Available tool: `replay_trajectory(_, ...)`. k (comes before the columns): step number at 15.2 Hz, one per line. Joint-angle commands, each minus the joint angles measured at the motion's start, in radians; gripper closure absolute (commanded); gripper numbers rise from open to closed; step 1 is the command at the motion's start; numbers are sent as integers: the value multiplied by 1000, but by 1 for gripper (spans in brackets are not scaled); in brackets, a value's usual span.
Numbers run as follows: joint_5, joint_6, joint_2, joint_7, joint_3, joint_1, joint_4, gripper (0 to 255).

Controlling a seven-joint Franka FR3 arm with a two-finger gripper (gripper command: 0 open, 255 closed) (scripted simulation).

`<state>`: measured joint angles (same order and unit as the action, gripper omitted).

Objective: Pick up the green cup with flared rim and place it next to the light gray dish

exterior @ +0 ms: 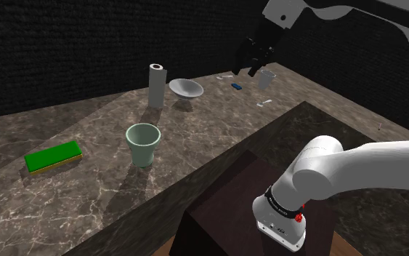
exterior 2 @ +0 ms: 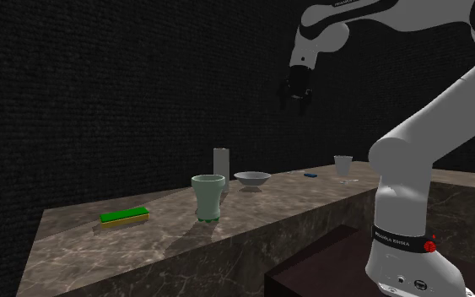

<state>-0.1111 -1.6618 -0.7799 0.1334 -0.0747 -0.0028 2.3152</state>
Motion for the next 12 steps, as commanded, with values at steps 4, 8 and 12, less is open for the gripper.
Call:
replay_trajectory(4, -26, -77, 31, 44, 52, 17, 43, 0)
replay_trajectory(8, -57, -181, 93, 102, 121, 42, 83, 0)
replay_trajectory(12, -82, -287, 175, 161, 190, 65, 102, 0)
